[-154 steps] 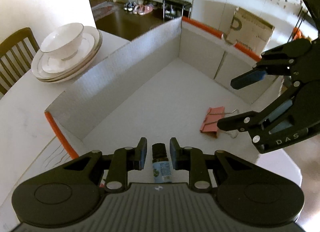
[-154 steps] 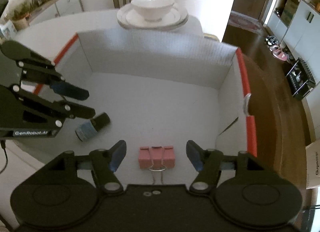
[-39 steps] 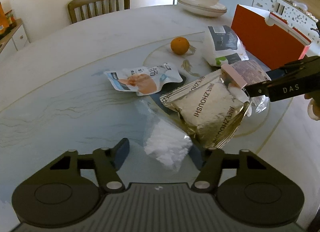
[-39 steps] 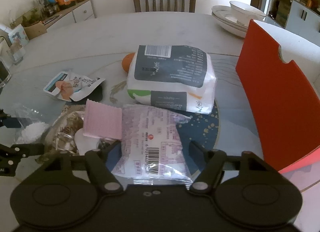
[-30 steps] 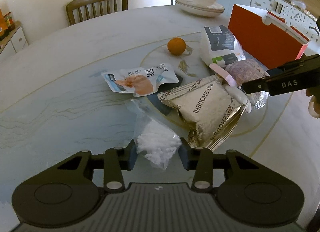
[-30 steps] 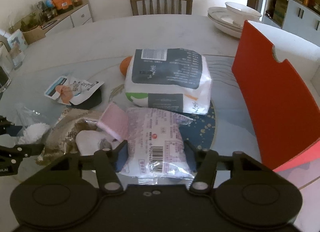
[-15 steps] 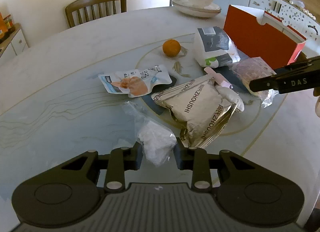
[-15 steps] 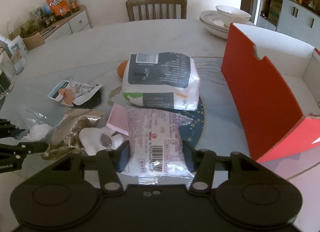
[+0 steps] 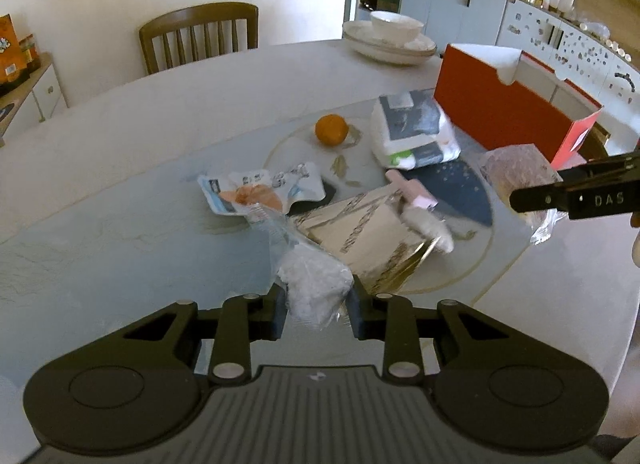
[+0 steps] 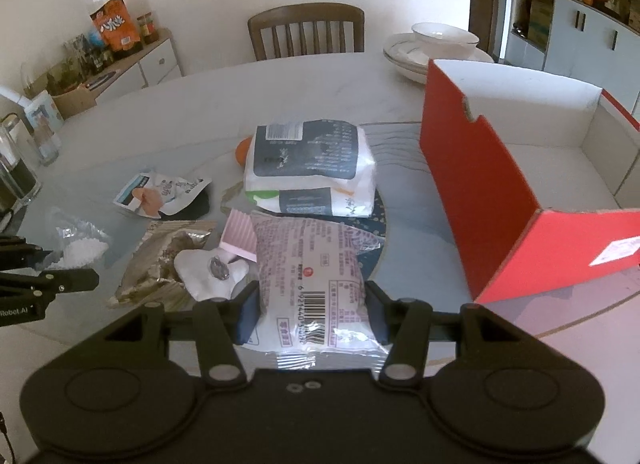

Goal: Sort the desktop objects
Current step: 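Lift both held items and carry them toward the red box, then lower the package and clear bag into the box and open both grippers, then withdraw both grippers from the box toward the remaining snack packets, then grasp the white sausage snack packet with the left gripper while the right gripper grasps the pink notepad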

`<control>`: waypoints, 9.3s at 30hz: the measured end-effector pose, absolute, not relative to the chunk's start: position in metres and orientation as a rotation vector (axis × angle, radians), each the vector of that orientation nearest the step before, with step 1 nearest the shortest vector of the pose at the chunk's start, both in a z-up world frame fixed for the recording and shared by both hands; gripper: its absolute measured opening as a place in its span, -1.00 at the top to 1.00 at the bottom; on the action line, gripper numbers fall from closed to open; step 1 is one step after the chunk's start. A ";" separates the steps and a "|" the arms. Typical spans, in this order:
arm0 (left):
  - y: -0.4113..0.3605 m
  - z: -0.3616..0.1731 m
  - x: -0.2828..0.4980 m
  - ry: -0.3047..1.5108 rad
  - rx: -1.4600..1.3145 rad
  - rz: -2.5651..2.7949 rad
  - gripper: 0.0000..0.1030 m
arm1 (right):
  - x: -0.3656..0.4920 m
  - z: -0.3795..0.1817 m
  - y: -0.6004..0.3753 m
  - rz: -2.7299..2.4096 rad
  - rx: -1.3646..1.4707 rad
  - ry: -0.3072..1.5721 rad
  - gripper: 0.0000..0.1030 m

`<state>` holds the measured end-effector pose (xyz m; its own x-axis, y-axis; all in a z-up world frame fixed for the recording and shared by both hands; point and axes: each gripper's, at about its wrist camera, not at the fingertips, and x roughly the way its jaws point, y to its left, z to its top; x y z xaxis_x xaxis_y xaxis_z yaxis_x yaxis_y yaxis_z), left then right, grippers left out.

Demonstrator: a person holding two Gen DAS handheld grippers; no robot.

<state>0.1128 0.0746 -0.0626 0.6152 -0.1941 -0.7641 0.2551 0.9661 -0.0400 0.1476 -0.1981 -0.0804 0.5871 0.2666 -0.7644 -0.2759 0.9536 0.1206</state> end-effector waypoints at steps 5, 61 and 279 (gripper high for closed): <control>0.060 -0.045 0.108 0.849 0.066 -0.279 0.44 | 0.139 -0.072 -0.207 0.317 -0.007 0.879 -0.03; -0.255 0.017 0.246 0.753 0.204 -0.537 0.43 | 0.227 -0.007 -0.445 0.224 -0.008 0.773 -0.02; 0.100 -0.109 0.283 0.907 0.286 -0.538 -0.92 | 0.241 -0.118 -0.129 0.356 -0.027 1.062 -0.59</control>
<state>0.2829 0.1004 -0.1086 0.4970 -0.3196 -0.8068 0.5545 0.8321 0.0120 0.2407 -0.1289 -0.1176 0.4357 0.2732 -0.8576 -0.2994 0.9425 0.1482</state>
